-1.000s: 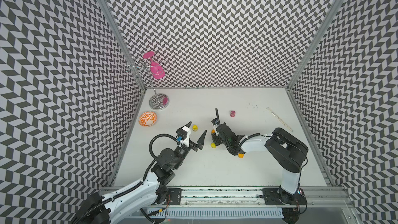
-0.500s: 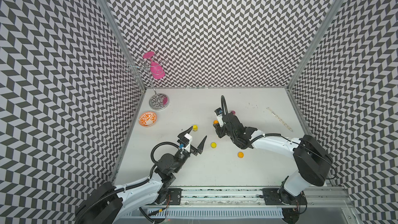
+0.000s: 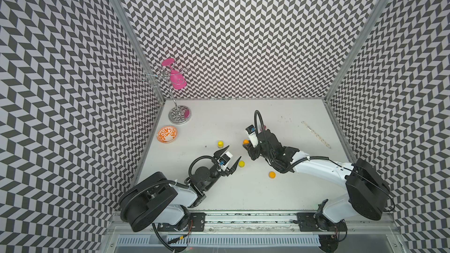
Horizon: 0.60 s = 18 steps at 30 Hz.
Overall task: Close the paint jar lid
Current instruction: Pick up the paint jar from the center of the board.
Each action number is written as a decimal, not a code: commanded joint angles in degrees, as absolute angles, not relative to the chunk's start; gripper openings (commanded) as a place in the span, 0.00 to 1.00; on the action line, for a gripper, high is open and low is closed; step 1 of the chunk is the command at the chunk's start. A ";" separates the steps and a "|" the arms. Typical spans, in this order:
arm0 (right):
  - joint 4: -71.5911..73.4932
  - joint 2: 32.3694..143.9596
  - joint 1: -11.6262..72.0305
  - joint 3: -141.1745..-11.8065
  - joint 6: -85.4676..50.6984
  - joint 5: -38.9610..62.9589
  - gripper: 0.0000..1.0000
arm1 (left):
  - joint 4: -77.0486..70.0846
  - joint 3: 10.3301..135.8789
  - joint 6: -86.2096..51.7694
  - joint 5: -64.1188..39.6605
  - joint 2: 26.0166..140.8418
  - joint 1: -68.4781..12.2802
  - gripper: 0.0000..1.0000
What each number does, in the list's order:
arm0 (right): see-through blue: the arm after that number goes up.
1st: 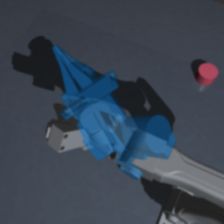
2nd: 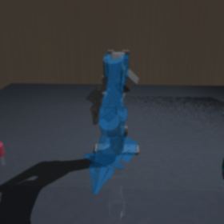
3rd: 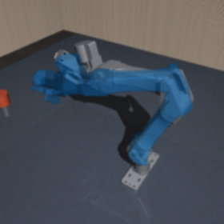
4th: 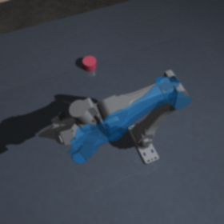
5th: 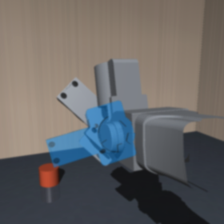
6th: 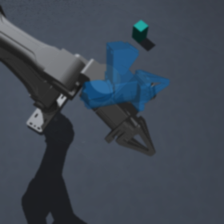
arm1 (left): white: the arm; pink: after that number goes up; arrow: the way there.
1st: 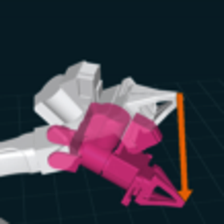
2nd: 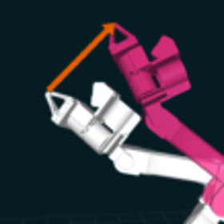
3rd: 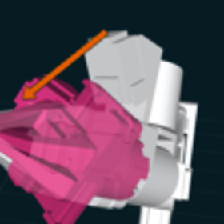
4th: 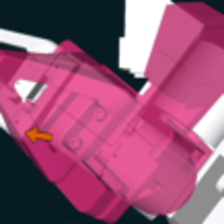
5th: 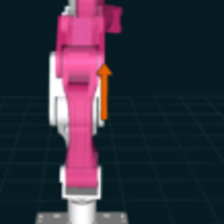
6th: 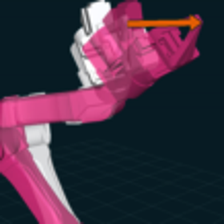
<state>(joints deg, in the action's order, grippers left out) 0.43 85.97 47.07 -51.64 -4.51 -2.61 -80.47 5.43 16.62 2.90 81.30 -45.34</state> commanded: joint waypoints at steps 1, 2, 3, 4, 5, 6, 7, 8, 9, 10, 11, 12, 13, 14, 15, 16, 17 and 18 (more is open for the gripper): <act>2.90 83.31 47.01 -50.98 -4.79 0.05 0.28 | -94.83 4.40 19.32 -1.85 85.08 -45.53 0.74; 3.22 82.88 47.00 -50.74 -5.03 0.99 0.28 | -96.40 4.39 18.62 -1.93 86.31 -45.59 0.73; 3.54 82.44 47.00 -50.48 -5.24 1.71 0.28 | -97.35 4.46 18.15 -1.93 87.21 -45.59 0.73; 3.86 81.92 46.96 -50.21 -5.34 2.60 0.28 | -97.86 4.77 17.98 -1.70 88.16 -45.60 0.72; 4.19 81.38 47.02 -49.89 -5.29 3.47 0.28 | -97.87 5.16 17.79 -1.21 89.00 -45.62 0.72; 4.58 80.90 47.00 -49.63 -5.25 4.11 0.28 | -97.59 5.58 17.69 -0.93 89.56 -45.62 0.71; 4.98 80.49 46.98 -49.25 -5.23 4.38 0.28 | -96.81 6.10 17.66 -0.64 90.07 -45.61 0.71; 5.16 80.17 47.01 -49.14 -5.07 4.94 0.28 | -96.08 6.54 17.50 -0.29 90.38 -45.68 0.71; 5.26 79.99 47.02 -49.05 -4.87 5.73 0.28 | -95.87 6.83 17.41 0.06 90.52 -45.79 0.71; 5.42 79.82 46.94 -48.98 -4.75 6.64 0.28 | -95.93 6.85 17.40 0.55 90.53 -45.92 0.71; 5.84 79.65 47.02 -48.80 -4.76 7.77 0.28 | -96.22 6.90 17.35 1.00 90.59 -45.98 0.71; 6.33 79.56 47.01 -48.62 -4.82 8.85 0.28 | -96.08 6.98 17.38 1.22 90.50 -46.13 0.71; 6.81 79.48 47.00 -48.39 -4.98 9.89 0.28 | -95.91 6.95 17.37 1.55 90.44 -46.21 0.71; 7.03 79.40 47.01 -48.34 -5.18 10.70 0.28 | -96.10 6.98 17.27 2.03 90.23 -46.27 0.71; 7.03 79.37 47.02 -48.34 -5.27 11.20 0.28 | -96.38 6.87 17.31 2.31 90.05 -46.32 0.71; 7.24 79.37 47.10 -48.34 -5.32 11.52 0.28 | -96.90 6.69 17.23 2.50 89.93 -46.39 0.71; 7.29 79.37 47.11 -48.26 -5.36 11.78 0.28 | -97.00 6.59 17.14 2.63 89.84 -46.36 0.71; 7.37 79.37 47.19 -48.25 -5.41 11.78 0.28 | -96.59 6.67 17.05 2.65 89.82 -46.39 0.71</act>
<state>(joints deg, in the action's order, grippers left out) 3.36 80.79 47.07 -48.75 -5.15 9.06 -87.35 6.31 17.12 1.54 90.32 -46.09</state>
